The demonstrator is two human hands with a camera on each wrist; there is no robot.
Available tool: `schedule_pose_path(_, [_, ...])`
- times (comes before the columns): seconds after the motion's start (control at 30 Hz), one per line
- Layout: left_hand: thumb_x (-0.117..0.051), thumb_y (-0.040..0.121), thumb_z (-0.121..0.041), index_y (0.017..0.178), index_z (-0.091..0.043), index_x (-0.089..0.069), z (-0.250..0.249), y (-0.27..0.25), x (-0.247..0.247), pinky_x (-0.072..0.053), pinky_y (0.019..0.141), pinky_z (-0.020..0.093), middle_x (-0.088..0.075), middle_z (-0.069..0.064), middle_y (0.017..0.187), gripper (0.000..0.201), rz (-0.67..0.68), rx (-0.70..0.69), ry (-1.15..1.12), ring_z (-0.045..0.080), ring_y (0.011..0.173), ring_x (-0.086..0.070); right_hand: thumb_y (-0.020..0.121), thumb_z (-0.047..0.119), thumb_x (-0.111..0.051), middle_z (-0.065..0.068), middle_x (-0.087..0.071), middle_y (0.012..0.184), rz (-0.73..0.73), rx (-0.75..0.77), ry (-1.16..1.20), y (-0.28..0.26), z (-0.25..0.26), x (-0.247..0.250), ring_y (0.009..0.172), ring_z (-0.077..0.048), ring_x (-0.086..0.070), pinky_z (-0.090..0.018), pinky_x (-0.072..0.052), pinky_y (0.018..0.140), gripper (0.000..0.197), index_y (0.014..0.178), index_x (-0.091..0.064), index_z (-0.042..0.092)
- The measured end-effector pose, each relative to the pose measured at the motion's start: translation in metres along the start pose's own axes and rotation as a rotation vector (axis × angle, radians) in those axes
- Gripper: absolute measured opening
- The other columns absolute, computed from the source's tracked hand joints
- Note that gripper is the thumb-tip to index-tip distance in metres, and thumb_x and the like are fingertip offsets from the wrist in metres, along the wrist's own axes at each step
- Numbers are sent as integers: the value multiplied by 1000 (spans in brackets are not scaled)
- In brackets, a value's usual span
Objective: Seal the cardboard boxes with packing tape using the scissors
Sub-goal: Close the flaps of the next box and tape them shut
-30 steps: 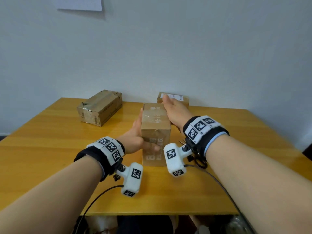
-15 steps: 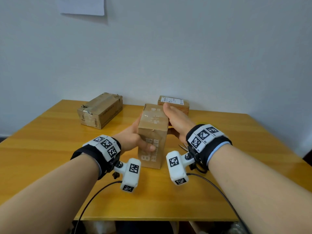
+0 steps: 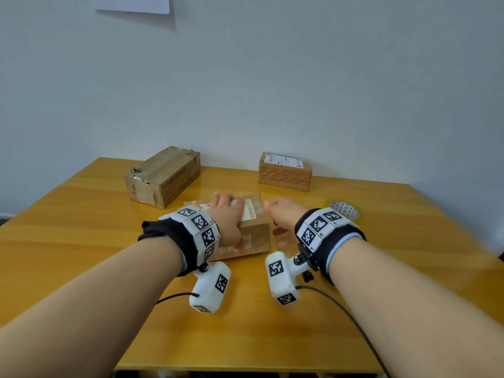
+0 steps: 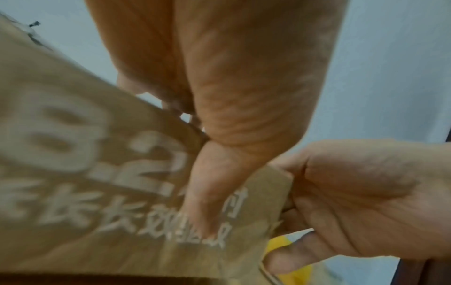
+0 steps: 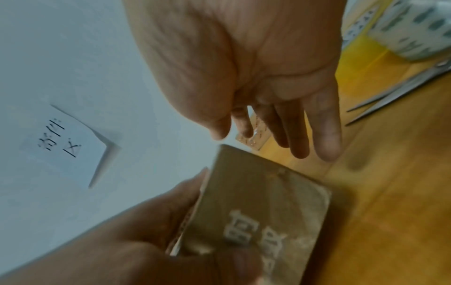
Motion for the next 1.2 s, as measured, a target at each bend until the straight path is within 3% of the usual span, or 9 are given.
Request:
schedule_pose_path(0.13, [-65, 64, -80, 155, -35, 2, 40, 6, -10, 0, 108, 77, 8, 6, 164, 122, -21, 214, -7, 36, 150, 10, 99, 60, -47, -14, -65, 110, 147, -71, -31, 8, -16, -18, 93, -34, -75, -48, -62, 84, 56, 128, -51, 13])
schedule_pose_path(0.2, [-68, 55, -85, 155, -31, 2, 55, 8, -10, -11, 111, 73, 0, 8, 162, 133, -28, 283, -62, 41, 148, 4, 95, 59, -57, -15, -71, 103, 198, -75, -41, 11, -15, -26, 91, -32, -76, -47, -62, 85, 55, 121, -54, 11])
schedule_pose_path(0.3, [-75, 71, -64, 156, -26, -4, 57, 18, -5, -23, 116, 58, -6, 13, 161, 118, -27, 228, -89, 44, 147, 1, 97, 43, -63, -14, -69, 110, 99, -36, 25, 27, -3, -24, 82, -31, -77, -43, -64, 78, 50, 135, -46, 16])
schedule_pose_path(0.37, [-73, 83, -43, 157, -28, -2, 56, 27, -3, -20, 118, 58, 2, 11, 163, 104, 0, 149, -130, 42, 148, 8, 98, 35, -63, -11, -65, 120, -35, 40, 27, 36, 7, -13, 78, -29, -77, -39, -65, 69, 54, 145, -36, 27])
schedule_pose_path(0.47, [-67, 90, -38, 157, -28, 3, 62, 44, -6, -11, 120, 56, 13, 9, 164, 98, 25, 78, -156, 36, 149, 17, 101, 33, -58, -4, -66, 119, -152, 176, -67, 45, 19, -4, 80, -26, -76, -28, -60, 54, 47, 145, -41, 34])
schedule_pose_path(0.6, [-59, 95, -38, 157, -29, -3, 70, 69, -3, -1, 121, 49, 9, 9, 165, 85, -66, 58, -74, 30, 150, 17, 102, 38, -55, 2, -62, 135, -150, 297, -166, 62, 30, -12, 96, -24, -73, -37, -62, 81, 50, 150, -42, 29])
schedule_pose_path(0.73, [-58, 91, -39, 145, -34, -34, 78, 89, 19, -26, 110, 47, -28, 8, 149, 59, -278, 113, 56, 34, 135, -27, 100, 35, -58, -2, -48, 153, -159, 346, -271, 94, 44, -14, 122, -29, -61, -42, -51, 103, 59, 155, -37, 30])
schedule_pose_path(0.83, [-59, 91, -37, 138, -29, -44, 81, 115, 31, -34, 101, 44, -39, 8, 134, 50, -293, 119, 98, 31, 124, -36, 102, 37, -55, -13, -42, 151, -228, 319, -348, 119, 58, -7, 125, -33, -55, -38, -44, 104, 53, 152, -40, 36])
schedule_pose_path(1.2, [-60, 88, -19, 135, -19, -41, 97, 225, 37, -40, 98, 45, -39, 15, 138, 51, -268, 72, 114, 37, 127, -37, 104, 25, -49, -14, -61, 133, -281, 330, -667, 218, 111, 2, 117, -33, -61, -32, -43, 83, 37, 138, -54, 10])
Point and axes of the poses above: each hand's wrist, its own y-axis towards the middle knuckle, its own x-axis out of the back of the hand, z = x × y, the point moved 9 cm from there along y, towards the middle knuckle
